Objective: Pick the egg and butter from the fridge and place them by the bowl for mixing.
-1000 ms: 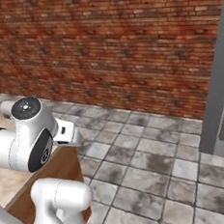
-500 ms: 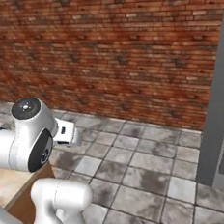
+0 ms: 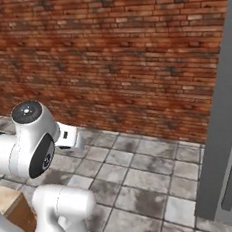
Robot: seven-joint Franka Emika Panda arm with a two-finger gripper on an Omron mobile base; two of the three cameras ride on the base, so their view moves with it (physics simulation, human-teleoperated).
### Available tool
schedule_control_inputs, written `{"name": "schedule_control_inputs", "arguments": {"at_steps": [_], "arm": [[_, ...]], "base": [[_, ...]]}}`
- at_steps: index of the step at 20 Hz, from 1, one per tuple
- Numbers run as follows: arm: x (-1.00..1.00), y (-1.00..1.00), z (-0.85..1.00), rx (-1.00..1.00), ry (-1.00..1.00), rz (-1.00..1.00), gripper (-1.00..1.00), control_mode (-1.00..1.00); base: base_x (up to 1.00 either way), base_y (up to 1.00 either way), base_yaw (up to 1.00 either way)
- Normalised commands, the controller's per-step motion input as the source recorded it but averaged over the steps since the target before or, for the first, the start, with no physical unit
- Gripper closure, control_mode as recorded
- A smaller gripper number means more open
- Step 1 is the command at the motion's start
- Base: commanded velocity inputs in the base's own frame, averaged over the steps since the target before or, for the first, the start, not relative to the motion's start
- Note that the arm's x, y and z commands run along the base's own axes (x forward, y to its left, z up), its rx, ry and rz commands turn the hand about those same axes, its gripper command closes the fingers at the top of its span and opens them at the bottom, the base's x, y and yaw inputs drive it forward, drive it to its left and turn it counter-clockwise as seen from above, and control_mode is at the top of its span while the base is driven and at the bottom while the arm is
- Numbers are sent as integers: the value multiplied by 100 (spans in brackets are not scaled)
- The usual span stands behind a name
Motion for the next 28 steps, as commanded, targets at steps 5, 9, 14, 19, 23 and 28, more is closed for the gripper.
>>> {"name": "schedule_control_inputs", "arguments": {"at_steps": [5, 9, 14, 19, 23, 28], "arm": [[0, 0, 0, 0, 0, 0, -100, 100], [0, 0, 0, 0, 0, 0, -100, 100], [0, 0, 0, 0, 0, 0, -100, 100], [0, 0, 0, 0, 0, 0, -100, 100], [0, 0, 0, 0, 0, 0, -100, 100], [0, 0, 0, 0, 0, 0, -100, 100]], "base": [[56, -26, -14], [53, -23, -20], [51, -22, -24], [49, -18, -27], [48, -15, -29], [47, -12, -33]]}}
